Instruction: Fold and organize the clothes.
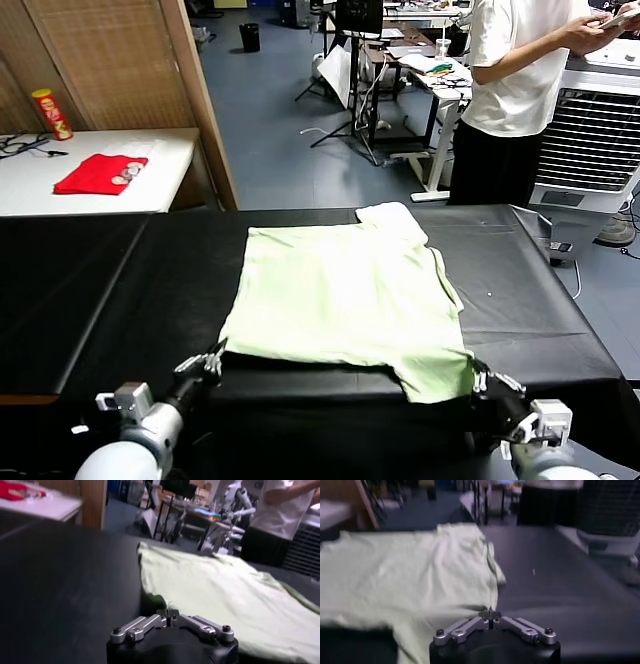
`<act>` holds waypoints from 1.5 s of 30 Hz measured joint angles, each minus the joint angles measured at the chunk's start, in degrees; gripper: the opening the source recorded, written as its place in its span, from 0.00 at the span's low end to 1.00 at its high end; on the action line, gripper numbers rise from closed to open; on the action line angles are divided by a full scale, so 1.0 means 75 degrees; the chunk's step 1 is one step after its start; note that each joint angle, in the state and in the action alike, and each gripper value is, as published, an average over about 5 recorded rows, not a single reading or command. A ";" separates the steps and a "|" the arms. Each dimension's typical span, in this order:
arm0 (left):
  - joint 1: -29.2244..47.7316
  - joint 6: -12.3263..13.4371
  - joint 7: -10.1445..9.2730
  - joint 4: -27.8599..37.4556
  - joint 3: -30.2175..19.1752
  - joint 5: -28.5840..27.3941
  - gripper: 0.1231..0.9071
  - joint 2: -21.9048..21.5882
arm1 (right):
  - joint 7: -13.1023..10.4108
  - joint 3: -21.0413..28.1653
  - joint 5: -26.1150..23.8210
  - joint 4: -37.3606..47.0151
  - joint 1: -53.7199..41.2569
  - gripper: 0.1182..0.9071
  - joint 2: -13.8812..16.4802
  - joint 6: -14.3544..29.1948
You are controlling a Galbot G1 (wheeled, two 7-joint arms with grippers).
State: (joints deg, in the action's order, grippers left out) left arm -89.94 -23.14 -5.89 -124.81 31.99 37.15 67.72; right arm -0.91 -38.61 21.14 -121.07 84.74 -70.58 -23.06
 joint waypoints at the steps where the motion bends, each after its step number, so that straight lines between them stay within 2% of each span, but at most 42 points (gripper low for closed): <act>1: 0.0112 0.0024 0.0003 0.0030 -0.0033 -0.0022 0.01 0.0046 | 0.0001 0.0083 0.0006 0.0218 -0.0240 0.00 0.0068 0.0131; 9: 0.1175 0.0183 0.0038 0.0708 -0.0348 -0.0430 0.01 0.0366 | -0.0019 0.0881 -0.0143 0.1978 -0.1943 0.00 0.0424 0.0668; 16: 0.1950 0.0217 0.0043 0.1549 -0.0629 -0.0659 0.01 0.0344 | 0.0117 0.1517 -0.0483 0.3309 -0.3086 0.00 0.0321 0.0997; 20: 0.2388 0.0239 0.0040 0.2021 -0.0813 -0.0881 0.01 0.0306 | 0.0269 0.1627 -0.0485 0.3620 -0.3332 0.00 0.0250 0.0925; 23: 0.2649 0.0250 0.0024 0.2321 -0.0908 -0.1060 0.01 0.0333 | 0.0380 0.1587 -0.0497 0.3573 -0.3267 0.08 0.0288 0.0731; 25: 0.2753 0.0253 0.0008 0.2460 -0.0938 -0.1157 0.03 0.0366 | 0.0418 0.1514 -0.0552 0.3404 -0.3123 0.21 0.0346 0.0532; 28: 0.2827 0.0289 0.0004 0.2584 -0.0967 -0.1332 0.17 0.0394 | 0.0445 0.1351 -0.0640 0.2931 -0.2770 0.42 0.0453 0.0236; 31: 0.2850 0.0328 0.0015 0.2626 -0.0974 -0.1442 0.38 0.0402 | 0.0496 0.1169 -0.0701 0.2331 -0.2322 0.63 0.0541 0.0051; 34: 0.2797 0.0364 0.0043 0.2595 -0.0953 -0.1497 0.60 0.0413 | 0.0581 0.1001 -0.0825 0.1801 -0.1848 0.80 0.0562 0.0012; 36: 0.2728 0.0379 0.0063 0.2554 -0.0934 -0.1520 0.73 0.0427 | 0.0610 0.0890 -0.0883 0.1573 -0.1534 0.84 0.0543 0.0025; 38: 0.2642 0.0382 0.0078 0.2496 -0.0917 -0.1532 0.82 0.0447 | 0.0602 0.0801 -0.0905 0.1457 -0.1273 0.86 0.0511 0.0060; 45: 0.2242 0.0340 0.0150 0.2399 -0.0873 -0.1542 0.86 0.0494 | 0.0494 0.0646 -0.0970 0.1411 -0.0846 0.83 0.0378 0.0289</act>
State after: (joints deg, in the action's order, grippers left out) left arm -73.13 -20.59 -4.76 -106.82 25.44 25.59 71.43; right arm 2.80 -33.77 13.86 -110.49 78.40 -67.74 -20.90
